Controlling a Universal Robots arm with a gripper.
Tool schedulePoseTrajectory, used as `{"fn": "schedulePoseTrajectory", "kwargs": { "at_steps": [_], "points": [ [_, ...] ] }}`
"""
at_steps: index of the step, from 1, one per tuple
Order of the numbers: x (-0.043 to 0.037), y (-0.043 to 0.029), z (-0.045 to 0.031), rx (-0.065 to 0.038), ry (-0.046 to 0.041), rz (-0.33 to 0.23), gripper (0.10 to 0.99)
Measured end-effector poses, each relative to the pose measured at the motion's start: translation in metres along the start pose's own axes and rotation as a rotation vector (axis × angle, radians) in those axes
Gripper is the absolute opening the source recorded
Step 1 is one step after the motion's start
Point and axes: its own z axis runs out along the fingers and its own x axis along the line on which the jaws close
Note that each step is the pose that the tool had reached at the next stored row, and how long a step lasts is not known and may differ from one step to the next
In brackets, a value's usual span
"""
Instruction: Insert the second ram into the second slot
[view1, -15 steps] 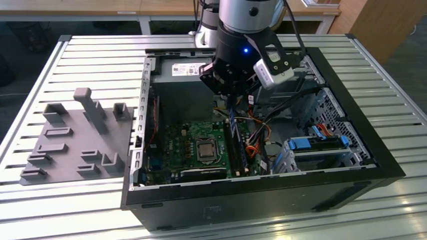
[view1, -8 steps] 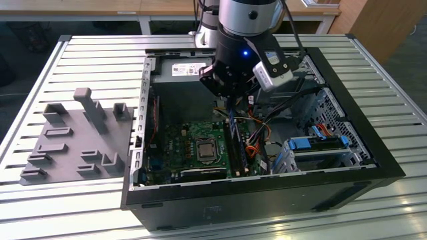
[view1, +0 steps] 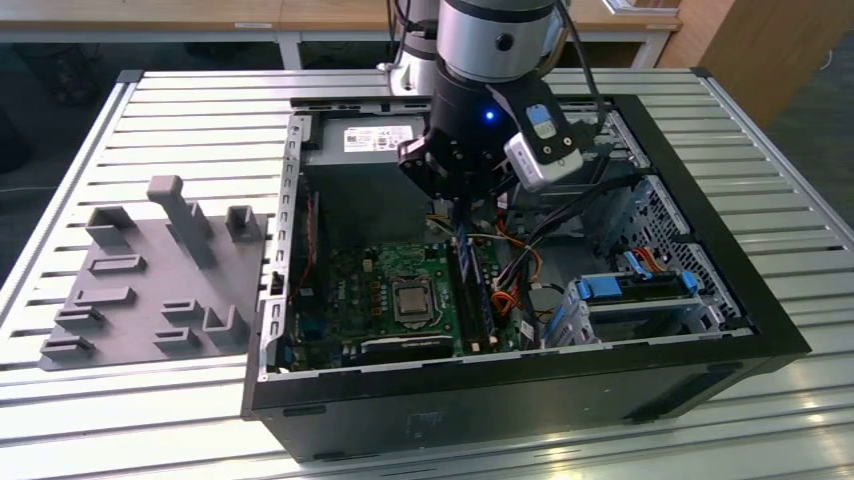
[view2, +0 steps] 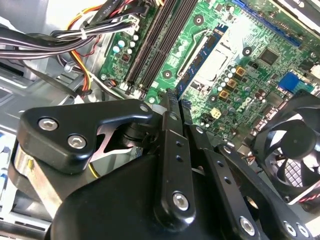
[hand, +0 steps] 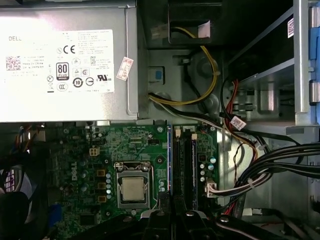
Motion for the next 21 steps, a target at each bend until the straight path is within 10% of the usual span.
{"fn": "schedulePoseTrajectory", "kwargs": {
  "at_steps": [21],
  "points": [
    [-0.0001, -0.0015, 0.0113, 0.0, 0.0005, -0.026, 0.141]
  ]
}}
